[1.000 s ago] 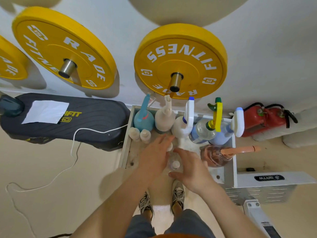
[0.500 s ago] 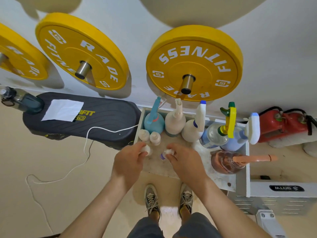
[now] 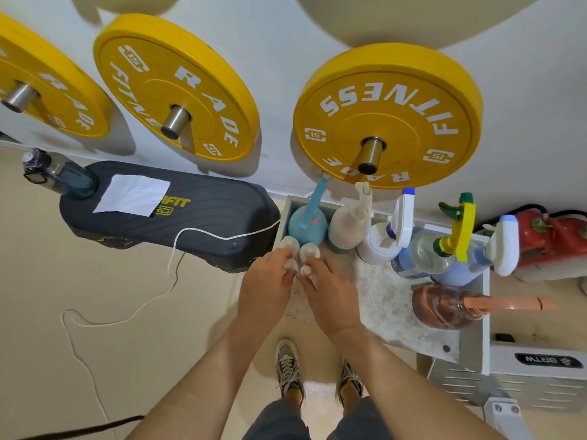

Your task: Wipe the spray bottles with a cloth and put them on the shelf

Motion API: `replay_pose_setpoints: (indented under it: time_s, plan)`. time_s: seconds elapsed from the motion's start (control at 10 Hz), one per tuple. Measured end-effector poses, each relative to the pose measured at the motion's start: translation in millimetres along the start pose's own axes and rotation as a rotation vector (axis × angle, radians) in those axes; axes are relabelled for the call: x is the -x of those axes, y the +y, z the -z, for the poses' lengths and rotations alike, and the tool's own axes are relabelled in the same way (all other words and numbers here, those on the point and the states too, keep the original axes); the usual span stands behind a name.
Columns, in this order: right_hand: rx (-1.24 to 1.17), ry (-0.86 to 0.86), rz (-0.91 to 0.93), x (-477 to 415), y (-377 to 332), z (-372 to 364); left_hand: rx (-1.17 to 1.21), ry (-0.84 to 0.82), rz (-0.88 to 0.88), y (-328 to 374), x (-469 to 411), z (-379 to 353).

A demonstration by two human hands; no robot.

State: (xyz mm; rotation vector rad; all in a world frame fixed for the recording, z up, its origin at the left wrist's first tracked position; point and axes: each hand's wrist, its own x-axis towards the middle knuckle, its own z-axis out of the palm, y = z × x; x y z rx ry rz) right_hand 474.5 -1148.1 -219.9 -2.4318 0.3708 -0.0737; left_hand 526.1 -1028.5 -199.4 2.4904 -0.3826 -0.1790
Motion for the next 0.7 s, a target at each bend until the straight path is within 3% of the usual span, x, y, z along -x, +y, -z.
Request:
replay_pose_setpoints:
  time_s: [0.4, 0.7]
  plan:
    - [-0.077, -0.105, -0.26, -8, -8, -4, -0.12, -0.018, -0.066, -5, -4, 8]
    - [-0.001, -0.08, -0.258, -5, -6, 10, 0.114, -0.014, 0.106, -6, 5, 27]
